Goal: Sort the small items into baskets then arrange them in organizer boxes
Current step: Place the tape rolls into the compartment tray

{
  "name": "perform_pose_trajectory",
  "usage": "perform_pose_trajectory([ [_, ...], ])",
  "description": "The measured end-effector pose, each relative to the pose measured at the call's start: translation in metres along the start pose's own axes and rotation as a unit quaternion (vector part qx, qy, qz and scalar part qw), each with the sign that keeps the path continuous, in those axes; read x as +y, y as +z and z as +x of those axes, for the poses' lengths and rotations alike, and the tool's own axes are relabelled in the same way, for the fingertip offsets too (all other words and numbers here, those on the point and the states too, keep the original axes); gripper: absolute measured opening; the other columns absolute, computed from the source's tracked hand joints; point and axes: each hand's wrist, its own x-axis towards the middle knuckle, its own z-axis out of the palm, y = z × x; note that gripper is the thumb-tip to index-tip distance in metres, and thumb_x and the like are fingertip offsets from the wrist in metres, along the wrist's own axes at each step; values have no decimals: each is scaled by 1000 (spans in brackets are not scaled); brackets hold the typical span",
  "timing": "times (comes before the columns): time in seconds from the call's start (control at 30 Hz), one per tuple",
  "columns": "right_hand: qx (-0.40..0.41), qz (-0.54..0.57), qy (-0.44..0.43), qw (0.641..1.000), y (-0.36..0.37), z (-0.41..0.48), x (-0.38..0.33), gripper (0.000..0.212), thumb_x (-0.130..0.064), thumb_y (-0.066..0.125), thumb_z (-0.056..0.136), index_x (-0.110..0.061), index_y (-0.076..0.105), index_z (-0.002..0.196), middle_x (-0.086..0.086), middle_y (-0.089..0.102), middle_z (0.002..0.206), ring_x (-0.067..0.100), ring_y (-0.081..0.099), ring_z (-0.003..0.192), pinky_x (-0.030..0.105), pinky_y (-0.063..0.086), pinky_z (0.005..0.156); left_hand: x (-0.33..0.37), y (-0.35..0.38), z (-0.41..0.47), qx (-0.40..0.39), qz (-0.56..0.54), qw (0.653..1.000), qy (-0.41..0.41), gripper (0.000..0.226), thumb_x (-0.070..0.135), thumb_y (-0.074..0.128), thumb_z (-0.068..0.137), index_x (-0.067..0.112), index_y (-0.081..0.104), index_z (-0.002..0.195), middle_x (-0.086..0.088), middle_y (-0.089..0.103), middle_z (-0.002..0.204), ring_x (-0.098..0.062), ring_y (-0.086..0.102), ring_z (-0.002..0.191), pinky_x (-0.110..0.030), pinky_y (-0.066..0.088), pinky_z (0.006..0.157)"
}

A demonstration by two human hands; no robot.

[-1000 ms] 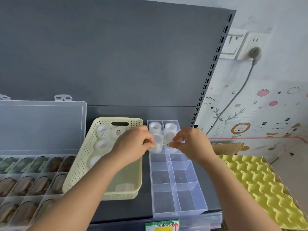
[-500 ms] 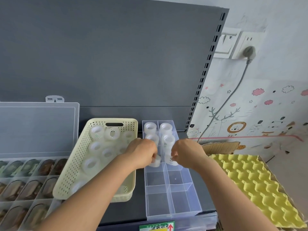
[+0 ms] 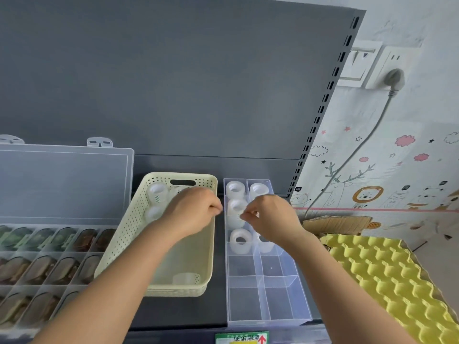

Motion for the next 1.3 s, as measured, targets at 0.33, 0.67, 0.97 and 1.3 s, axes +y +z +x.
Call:
perform_pose_trajectory([
  [0.33,-54,-66,-207,975,47,30,-92,29,-33,60,89,-27,67,117,1,64,110,23,46,114,37,46,90,-57,-13,-69,-144,307,921,-193,7,22,56,86,21,58,79,2,63,93,-21,59,89,-28,34,71],
  [0.67,-84,-106,-204,970,74,52,-120,22,-20,63,89,-19,68,110,5,62,109,23,52,107,31,42,76,-68,2,-82,-62,279,945,-157,22,12,52,86,22,48,67,4,49,77,-18,45,75,-31,28,83],
  [0.97,5,132,-76,988,28,43,-85,15,-25,68,83,-17,75,93,2,71,95,21,62,91,33,51,77,-55,-28,-67,133,-1,979,-155,22,34,71,83,17,72,69,3,60,76,-18,52,71,-30,38,63],
  [1.3,3,70,18,997,-21,-9,8,10,-26,73,80,-23,77,89,-5,69,88,18,62,81,26,46,71,20,-7,-14,52,28,998,29,24,21,52,92,16,72,81,2,55,80,-21,52,86,-31,36,65],
])
